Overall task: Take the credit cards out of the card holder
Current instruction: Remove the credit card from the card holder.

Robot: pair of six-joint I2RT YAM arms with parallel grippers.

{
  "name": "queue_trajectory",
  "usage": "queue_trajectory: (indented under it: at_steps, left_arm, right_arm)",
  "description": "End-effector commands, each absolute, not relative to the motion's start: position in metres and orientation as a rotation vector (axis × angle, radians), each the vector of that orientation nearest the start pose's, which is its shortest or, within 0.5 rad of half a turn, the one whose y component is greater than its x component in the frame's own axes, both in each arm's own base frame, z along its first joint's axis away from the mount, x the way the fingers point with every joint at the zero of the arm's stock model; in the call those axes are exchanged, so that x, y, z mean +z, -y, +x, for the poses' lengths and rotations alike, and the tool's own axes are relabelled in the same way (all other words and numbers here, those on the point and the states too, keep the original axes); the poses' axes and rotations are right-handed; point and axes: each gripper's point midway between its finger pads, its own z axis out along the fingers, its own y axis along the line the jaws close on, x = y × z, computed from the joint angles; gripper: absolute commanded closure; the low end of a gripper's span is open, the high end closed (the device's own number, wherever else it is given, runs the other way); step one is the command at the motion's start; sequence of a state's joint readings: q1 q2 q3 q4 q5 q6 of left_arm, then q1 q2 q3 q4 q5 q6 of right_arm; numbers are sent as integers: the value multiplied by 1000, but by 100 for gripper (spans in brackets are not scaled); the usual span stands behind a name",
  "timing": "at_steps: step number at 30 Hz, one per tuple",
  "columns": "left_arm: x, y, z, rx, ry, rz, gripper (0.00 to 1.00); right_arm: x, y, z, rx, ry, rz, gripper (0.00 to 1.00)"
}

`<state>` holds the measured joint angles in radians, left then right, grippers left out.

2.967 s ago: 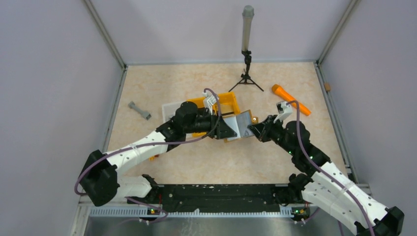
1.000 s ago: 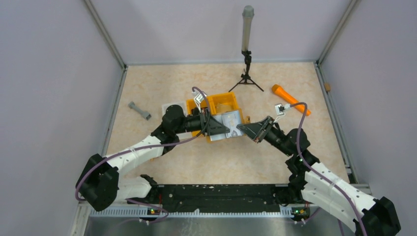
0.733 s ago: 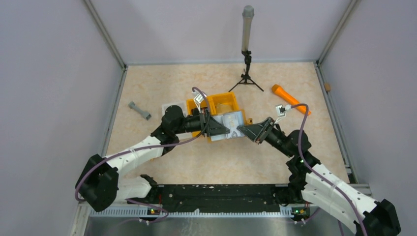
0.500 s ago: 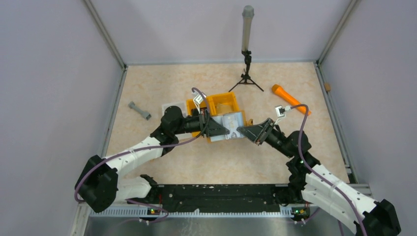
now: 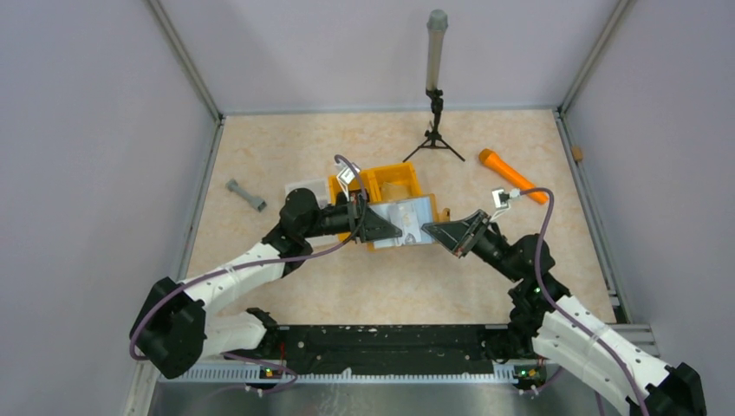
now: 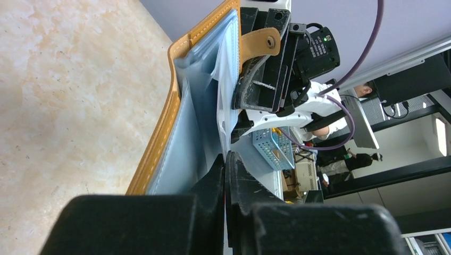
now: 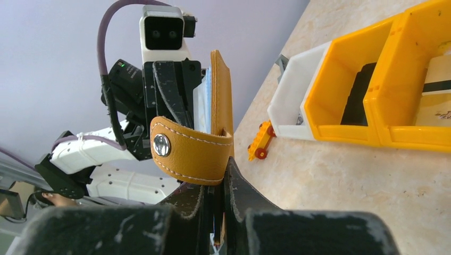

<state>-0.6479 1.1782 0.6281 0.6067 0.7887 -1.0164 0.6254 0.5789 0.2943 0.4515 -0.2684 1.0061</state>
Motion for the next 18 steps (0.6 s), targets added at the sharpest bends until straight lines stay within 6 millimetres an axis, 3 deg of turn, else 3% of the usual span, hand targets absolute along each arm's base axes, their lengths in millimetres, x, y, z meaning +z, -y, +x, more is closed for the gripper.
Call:
queue_trajectory:
  at_steps: [1, 8, 18]
  left_arm:
    - [283, 314, 171, -1819, -1741, 480, 100]
    - [277, 307, 174, -1774, -1772, 473, 100]
    - [250, 283, 199, -1492, -1931, 467, 100]
  right_arm:
    - [281, -227, 185, 1499, -1528, 61, 100]
    - [284, -219, 190, 1401, -1542, 49, 100]
    - [262, -173, 213, 968, -1653, 96, 100]
